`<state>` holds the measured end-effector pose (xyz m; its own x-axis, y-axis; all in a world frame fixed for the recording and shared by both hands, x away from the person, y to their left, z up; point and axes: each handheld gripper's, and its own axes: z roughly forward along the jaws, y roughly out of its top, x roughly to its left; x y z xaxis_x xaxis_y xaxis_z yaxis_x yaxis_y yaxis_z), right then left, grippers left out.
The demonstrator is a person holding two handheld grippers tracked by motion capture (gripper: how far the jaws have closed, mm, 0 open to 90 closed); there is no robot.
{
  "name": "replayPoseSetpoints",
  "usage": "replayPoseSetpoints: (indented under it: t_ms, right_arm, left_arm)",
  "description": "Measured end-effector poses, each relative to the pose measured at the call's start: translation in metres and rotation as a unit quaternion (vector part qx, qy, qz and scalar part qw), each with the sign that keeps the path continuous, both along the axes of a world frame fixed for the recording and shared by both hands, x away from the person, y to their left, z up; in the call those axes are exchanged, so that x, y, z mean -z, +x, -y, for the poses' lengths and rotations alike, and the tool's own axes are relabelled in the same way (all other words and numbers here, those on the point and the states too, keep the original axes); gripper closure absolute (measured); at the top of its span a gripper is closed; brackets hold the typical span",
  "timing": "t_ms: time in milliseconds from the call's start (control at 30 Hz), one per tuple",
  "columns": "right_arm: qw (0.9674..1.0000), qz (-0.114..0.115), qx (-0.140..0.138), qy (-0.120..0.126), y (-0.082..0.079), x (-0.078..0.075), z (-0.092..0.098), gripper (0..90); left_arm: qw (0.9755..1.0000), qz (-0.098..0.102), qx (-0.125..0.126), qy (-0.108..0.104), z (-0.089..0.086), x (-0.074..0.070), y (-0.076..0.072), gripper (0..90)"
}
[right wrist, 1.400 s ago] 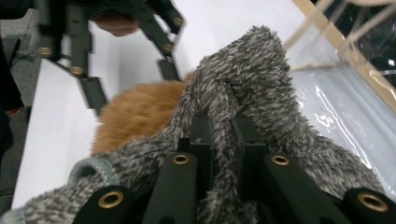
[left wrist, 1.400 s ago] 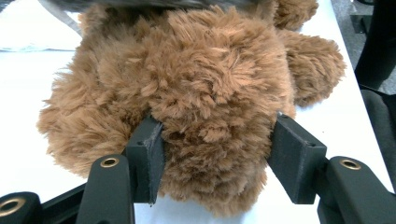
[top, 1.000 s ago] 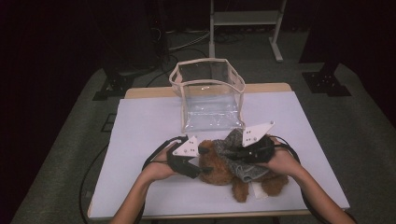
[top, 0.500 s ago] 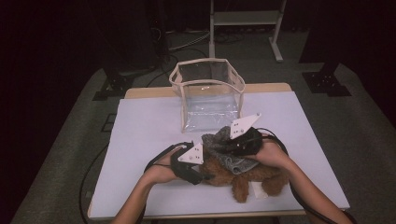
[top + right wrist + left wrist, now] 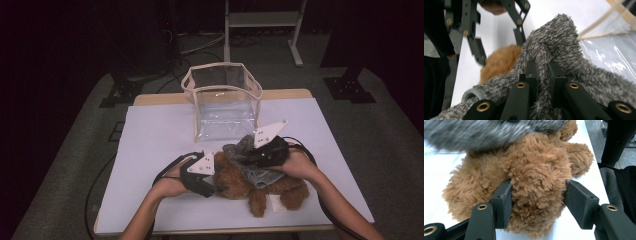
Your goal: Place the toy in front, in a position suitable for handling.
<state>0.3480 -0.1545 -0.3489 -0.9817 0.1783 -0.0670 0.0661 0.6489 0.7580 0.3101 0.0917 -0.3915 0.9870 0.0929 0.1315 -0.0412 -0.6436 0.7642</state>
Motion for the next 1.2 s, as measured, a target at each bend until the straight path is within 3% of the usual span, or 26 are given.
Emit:
replayPoseSetpoints:
  t_ms: [67,300,600,700,800,867,933,1033,1200]
  right_arm:
    - [0.9999,-0.008,-0.011,0.002,0.006,0.0,-0.016,80.0]
    - [0.9998,-0.015,-0.016,-0.001,0.021,0.005,-0.042,80.0]
    - [0.9996,-0.009,0.011,-0.025,0.02,0.0,-0.012,80.0]
    - [0.9994,-0.006,0.021,-0.028,0.014,0.001,0.003,80.0]
    - [0.9996,-0.007,0.021,-0.018,0.003,0.002,0.013,80.0]
    - [0.9997,-0.002,0.018,-0.017,0.001,0.002,0.013,79.9]
    - [0.9998,0.012,-0.005,-0.015,-0.011,-0.002,0.005,80.0]
    - [0.9995,0.021,-0.015,-0.019,-0.017,-0.004,0.002,79.9]
    - [0.9994,0.021,-0.014,-0.024,-0.018,0.001,0.004,80.0]
  left_arm:
    - [1.0,0.005,0.0,-0.002,0.0,0.0,0.0,41.1]
    - [0.9999,0.013,-0.001,0.001,0.0,0.001,-0.001,40.8]
    - [0.9999,0.017,-0.003,0.001,-0.003,0.0,0.002,40.9]
    - [0.9993,0.029,-0.022,-0.001,-0.004,0.0,0.005,41.9]
    - [0.9989,0.029,-0.036,-0.007,-0.004,0.002,0.01,42.3]
    - [0.9987,0.03,-0.041,-0.009,-0.003,0.002,0.01,42.5]
    - [0.9976,0.03,-0.061,-0.013,-0.003,0.002,0.013,42.5]
    - [0.9962,0.026,-0.081,-0.022,-0.005,0.002,0.016,42.5]
    - [0.9978,0.019,-0.062,-0.018,-0.006,0.001,0.014,42.5]
